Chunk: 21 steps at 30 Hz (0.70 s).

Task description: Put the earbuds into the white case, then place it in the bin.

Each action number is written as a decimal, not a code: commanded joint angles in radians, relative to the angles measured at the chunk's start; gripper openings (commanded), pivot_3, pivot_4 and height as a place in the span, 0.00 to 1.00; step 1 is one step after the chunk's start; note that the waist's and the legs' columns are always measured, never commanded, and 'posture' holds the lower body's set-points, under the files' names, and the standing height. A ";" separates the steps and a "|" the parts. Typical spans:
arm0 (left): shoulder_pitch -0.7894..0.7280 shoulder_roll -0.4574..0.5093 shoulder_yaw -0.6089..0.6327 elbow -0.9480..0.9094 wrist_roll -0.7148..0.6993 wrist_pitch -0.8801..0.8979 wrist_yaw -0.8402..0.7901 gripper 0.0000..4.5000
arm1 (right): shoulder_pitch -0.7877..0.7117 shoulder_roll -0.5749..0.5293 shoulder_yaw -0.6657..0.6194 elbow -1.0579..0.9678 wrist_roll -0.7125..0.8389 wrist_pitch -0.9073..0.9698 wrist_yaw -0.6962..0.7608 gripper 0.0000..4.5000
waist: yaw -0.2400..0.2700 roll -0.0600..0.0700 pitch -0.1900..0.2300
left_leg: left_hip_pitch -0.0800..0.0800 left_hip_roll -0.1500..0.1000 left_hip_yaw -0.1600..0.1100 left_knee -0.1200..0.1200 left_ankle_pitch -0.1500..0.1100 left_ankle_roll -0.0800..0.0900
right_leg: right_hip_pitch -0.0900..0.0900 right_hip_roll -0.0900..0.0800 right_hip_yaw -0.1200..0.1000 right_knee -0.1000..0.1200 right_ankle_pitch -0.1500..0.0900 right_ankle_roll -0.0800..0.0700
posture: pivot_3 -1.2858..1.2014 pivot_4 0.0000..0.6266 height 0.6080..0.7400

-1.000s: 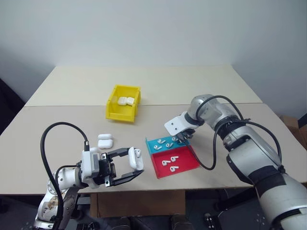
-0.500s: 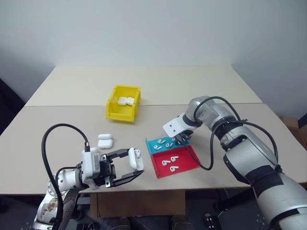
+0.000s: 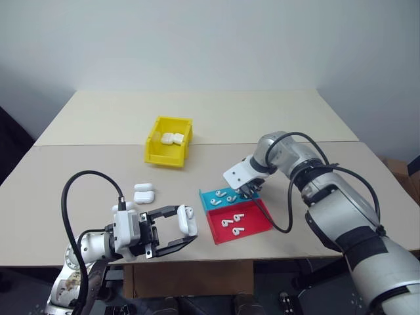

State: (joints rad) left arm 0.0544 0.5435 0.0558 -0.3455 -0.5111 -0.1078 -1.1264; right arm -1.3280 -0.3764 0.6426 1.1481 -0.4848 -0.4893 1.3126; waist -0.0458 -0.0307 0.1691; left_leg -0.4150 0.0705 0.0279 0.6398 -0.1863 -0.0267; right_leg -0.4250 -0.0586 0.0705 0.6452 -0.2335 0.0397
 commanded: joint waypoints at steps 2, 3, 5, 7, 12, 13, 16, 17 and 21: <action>0.006 0.007 0.003 -0.050 -0.014 -0.008 0.011 0.62 | -0.022 -0.004 -0.020 0.005 -0.005 -0.013 -0.001 0.51 | 0.000 0.000 0.000 | 0.000 0.000 0.000 0.000 0.000 0.000 | 0.000 0.000 0.000 0.000 0.000 0.000 | 0.52 0.24 1.00; 0.005 0.007 0.003 -0.049 -0.013 -0.009 0.012 0.62 | -0.022 -0.004 -0.020 0.006 -0.008 -0.016 -0.005 0.51 | 0.000 0.000 0.000 | 0.000 0.000 0.000 0.000 0.000 0.000 | 0.000 0.000 0.000 0.000 0.000 0.000 | 0.52 0.24 1.00; 0.002 0.006 0.001 -0.045 -0.008 -0.011 0.013 0.62 | -0.020 -0.005 -0.018 0.008 -0.013 -0.020 -0.007 0.51 | 0.000 0.000 0.000 | 0.000 0.000 0.000 0.000 0.000 0.000 | 0.000 0.000 0.000 0.000 0.000 0.000 | 0.52 0.24 1.00; 0.000 0.005 -0.001 -0.041 -0.005 -0.015 0.012 0.62 | -0.018 -0.006 -0.020 0.008 -0.008 -0.025 0.003 0.51 | 0.000 0.000 0.000 | 0.000 0.000 0.000 0.000 0.000 0.000 | 0.000 0.000 0.000 0.000 0.000 0.000 | 0.52 0.24 1.00; 0.000 0.008 -0.004 -0.044 -0.003 -0.012 0.012 0.62 | -0.015 -0.008 -0.022 0.002 -0.006 -0.032 0.017 0.43 | 0.000 0.000 0.000 | 0.000 0.000 0.000 0.000 0.000 0.000 | 0.000 0.000 0.000 0.000 0.000 0.000 | 0.52 0.24 1.00; 0.000 0.008 -0.005 -0.044 -0.003 -0.012 0.013 0.62 | -0.015 -0.007 -0.022 0.002 -0.007 -0.028 0.016 0.43 | 0.000 0.000 0.000 | 0.000 0.000 0.000 0.000 0.000 0.000 | 0.000 0.000 0.000 0.000 0.000 0.000 | 0.52 0.24 1.00; -0.002 0.006 -0.009 -0.045 -0.003 -0.010 0.015 0.62 | -0.011 -0.004 -0.024 0.000 -0.007 -0.029 0.011 0.43 | 0.000 0.000 0.000 | 0.000 0.000 0.000 0.000 0.000 0.000 | 0.000 0.000 0.000 0.000 0.000 0.000 | 0.52 0.24 1.00; -0.002 0.008 -0.010 -0.048 -0.003 -0.005 0.017 0.62 | -0.011 -0.003 -0.023 0.000 -0.008 -0.030 0.008 0.43 | 0.000 0.000 0.000 | 0.000 0.000 0.000 0.000 0.000 0.000 | 0.000 0.000 0.000 0.000 0.000 0.000 | 0.52 0.24 1.00; -0.002 0.008 -0.014 -0.043 0.003 -0.012 0.021 0.62 | -0.011 -0.003 -0.022 0.003 -0.016 -0.032 -0.013 0.43 | 0.000 0.000 0.000 | 0.000 0.000 0.000 0.000 0.000 0.000 | 0.000 0.000 0.000 0.000 0.000 0.000 | 0.52 0.24 1.00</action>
State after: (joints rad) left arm 0.0574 0.5456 0.0411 -0.3591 -0.5089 -0.1060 -1.1112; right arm -1.3280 -0.3765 0.6363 1.1543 -0.4971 -0.5030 1.3053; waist -0.0461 -0.0307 0.1691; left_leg -0.4148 0.0705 0.0278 0.6398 -0.1863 -0.0267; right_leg -0.4250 -0.0586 0.0705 0.6455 -0.2335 0.0396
